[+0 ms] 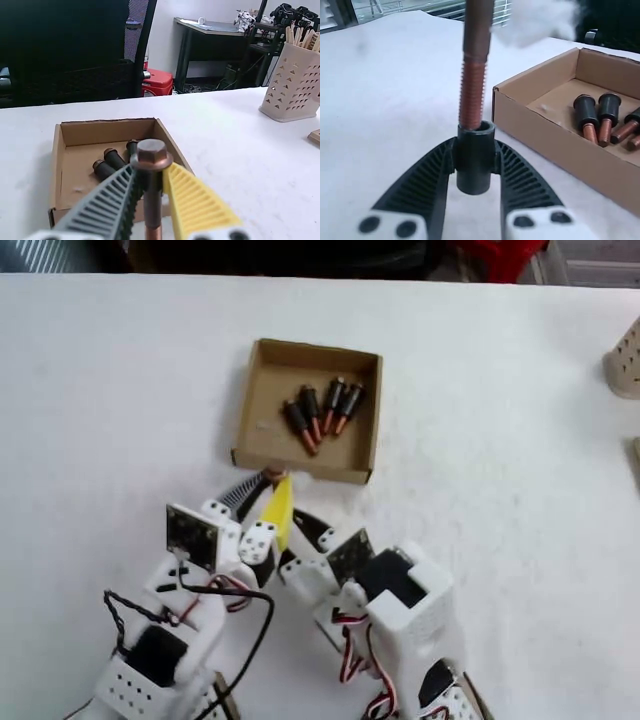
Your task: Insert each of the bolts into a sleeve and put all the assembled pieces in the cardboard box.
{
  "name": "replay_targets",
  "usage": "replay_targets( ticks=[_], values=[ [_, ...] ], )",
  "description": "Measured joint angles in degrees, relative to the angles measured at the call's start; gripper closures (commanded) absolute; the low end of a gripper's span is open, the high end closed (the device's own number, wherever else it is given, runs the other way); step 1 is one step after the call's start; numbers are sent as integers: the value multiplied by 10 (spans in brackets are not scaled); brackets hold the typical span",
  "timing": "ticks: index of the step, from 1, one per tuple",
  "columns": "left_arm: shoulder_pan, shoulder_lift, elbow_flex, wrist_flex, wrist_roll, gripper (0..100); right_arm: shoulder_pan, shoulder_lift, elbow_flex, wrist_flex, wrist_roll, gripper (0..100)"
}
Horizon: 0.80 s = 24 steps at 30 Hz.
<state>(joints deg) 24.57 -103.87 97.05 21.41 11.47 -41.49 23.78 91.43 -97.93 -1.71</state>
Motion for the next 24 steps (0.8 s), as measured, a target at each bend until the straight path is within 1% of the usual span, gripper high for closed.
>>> replay_targets(
  ticks=[11, 16, 22, 24],
  values=[
    [0, 0, 0, 2, 0, 980, 2, 0, 0, 0, 0, 983],
    [0, 0, 0, 2, 0, 980, 2, 0, 0, 0, 24, 983],
    [0, 0, 0, 2, 0, 980, 2, 0, 0, 0, 27, 983],
    [-10, 0, 0, 2, 0, 980, 2, 0, 0, 0, 27, 983]
  ],
)
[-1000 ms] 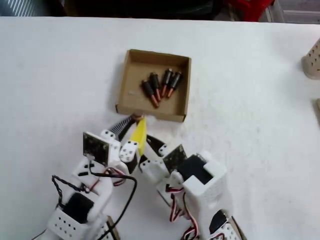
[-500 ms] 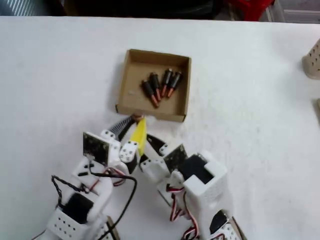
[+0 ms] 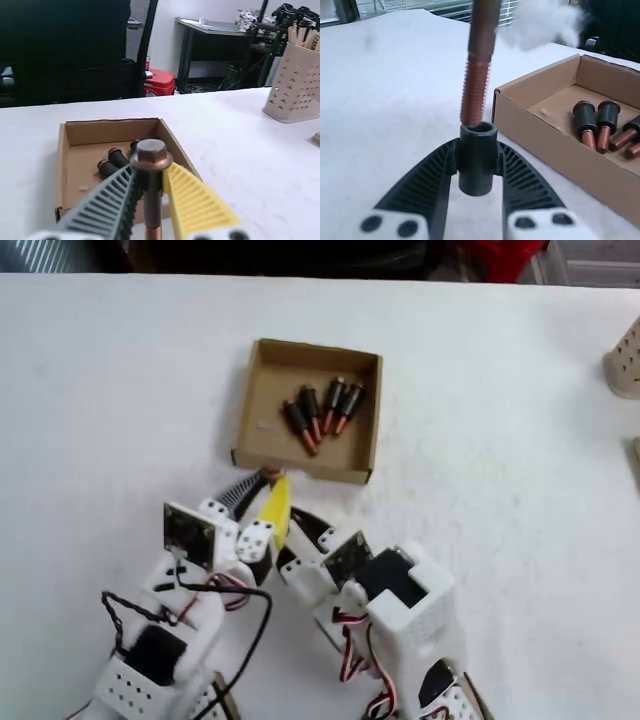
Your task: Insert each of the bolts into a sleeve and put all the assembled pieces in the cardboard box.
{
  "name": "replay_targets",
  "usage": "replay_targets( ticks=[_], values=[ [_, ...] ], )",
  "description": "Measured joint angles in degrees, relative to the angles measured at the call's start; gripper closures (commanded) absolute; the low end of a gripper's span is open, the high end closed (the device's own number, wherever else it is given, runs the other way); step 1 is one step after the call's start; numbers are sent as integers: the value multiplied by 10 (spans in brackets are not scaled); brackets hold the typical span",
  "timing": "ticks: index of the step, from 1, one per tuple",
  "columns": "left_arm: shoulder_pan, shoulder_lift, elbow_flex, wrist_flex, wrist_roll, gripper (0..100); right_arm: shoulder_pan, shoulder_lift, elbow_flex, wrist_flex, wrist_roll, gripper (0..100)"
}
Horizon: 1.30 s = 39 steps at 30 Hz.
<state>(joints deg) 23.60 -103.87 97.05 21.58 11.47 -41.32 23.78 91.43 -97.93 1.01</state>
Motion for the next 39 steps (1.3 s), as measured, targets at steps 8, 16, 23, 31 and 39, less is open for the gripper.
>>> replay_targets(
  ticks=[8, 16, 23, 31, 39],
  values=[
    [-43, 0, 0, -1, 0, 980, 0, 0, 0, 0, 1, 983],
    [-48, 21, 0, -76, -25, 980, 0, 0, 0, 0, 2, 983],
    [-48, 171, 6, -211, -42, 980, 0, 0, 0, 0, 2, 983],
    [-48, 228, 6, -254, -23, 980, 0, 0, 0, 0, 2, 983],
    [-47, 203, 6, -201, -4, 980, 0, 0, 0, 0, 2, 983]
  ],
)
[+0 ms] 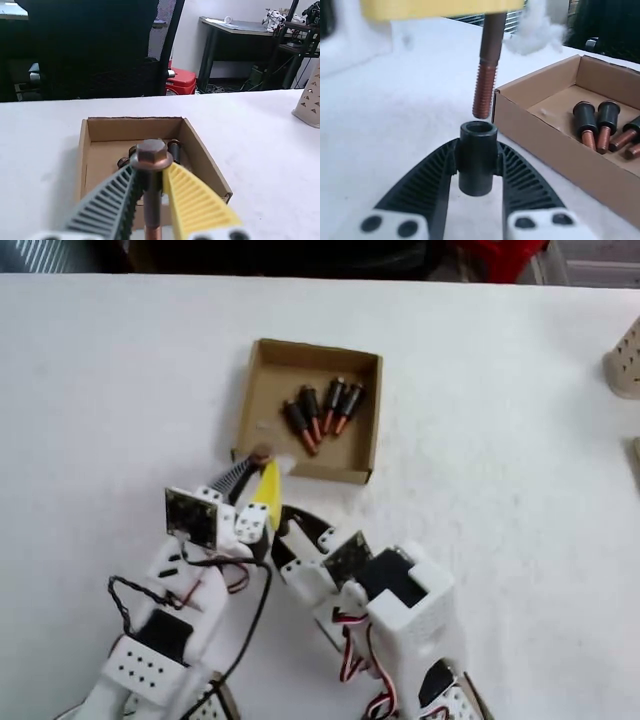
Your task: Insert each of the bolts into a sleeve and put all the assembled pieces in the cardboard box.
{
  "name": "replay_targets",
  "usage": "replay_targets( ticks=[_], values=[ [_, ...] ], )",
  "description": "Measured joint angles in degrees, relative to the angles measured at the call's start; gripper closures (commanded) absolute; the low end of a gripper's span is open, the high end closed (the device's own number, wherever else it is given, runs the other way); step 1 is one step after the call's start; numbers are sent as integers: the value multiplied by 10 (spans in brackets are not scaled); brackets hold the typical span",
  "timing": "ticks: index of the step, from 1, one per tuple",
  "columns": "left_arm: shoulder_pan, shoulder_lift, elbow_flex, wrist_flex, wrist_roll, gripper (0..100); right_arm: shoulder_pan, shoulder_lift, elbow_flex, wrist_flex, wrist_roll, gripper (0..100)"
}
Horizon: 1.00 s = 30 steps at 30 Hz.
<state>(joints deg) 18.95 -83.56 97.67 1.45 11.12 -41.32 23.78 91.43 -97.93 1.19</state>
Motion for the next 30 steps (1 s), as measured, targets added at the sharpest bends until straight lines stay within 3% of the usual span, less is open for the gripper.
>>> replay_targets(
  ticks=[15, 30],
  values=[
    [4, -21, 0, 34, 65, 980, 0, 0, 0, 0, 0, 983],
    [14, -22, 0, 34, 71, 980, 0, 0, 0, 0, 0, 983]
  ],
)
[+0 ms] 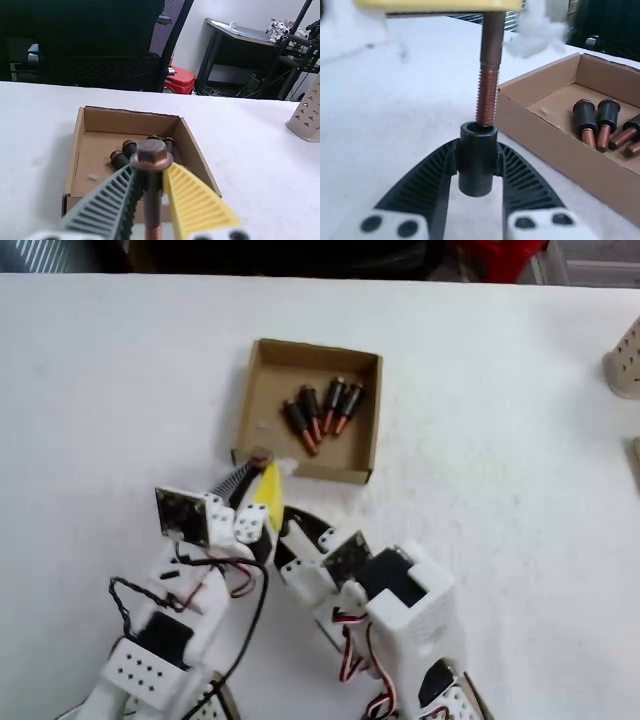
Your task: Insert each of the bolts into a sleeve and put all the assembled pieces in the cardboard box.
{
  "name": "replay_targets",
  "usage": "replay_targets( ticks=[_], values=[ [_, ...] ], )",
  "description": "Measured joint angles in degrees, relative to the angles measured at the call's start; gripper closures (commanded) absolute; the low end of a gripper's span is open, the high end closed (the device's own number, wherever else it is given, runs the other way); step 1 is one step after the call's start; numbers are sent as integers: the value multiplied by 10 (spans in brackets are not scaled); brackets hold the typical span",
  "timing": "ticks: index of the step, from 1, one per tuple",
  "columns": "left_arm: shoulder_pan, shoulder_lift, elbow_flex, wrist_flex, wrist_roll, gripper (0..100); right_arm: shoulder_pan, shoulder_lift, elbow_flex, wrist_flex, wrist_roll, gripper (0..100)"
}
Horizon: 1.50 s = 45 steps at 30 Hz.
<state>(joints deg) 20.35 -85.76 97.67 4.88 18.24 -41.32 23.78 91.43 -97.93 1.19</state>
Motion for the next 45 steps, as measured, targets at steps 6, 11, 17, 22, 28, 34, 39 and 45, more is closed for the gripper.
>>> replay_targets(
  ticks=[6, 11, 17, 22, 28, 34, 39, 45],
  values=[
    [4, 0, 0, 16, 0, 980, 0, 0, 0, 0, 0, 983],
    [4, -4, 0, 27, 0, 980, 0, 0, 0, 0, 0, 983],
    [4, -5, 0, 40, 0, 980, 0, 0, 0, 0, 0, 983],
    [4, -11, 0, 40, 0, 980, 0, 0, 0, 0, 0, 983],
    [6, -85, 0, 99, 1, 980, 0, 0, 0, 0, 0, 983],
    [10, -171, -4, 207, 4, 980, 0, 0, 0, 0, 0, 983],
    [22, -175, -4, 220, 18, 980, 0, 0, 0, 0, 0, 983],
    [22, -175, -4, 220, 18, 980, 0, 0, 0, 0, 0, 983]
  ],
)
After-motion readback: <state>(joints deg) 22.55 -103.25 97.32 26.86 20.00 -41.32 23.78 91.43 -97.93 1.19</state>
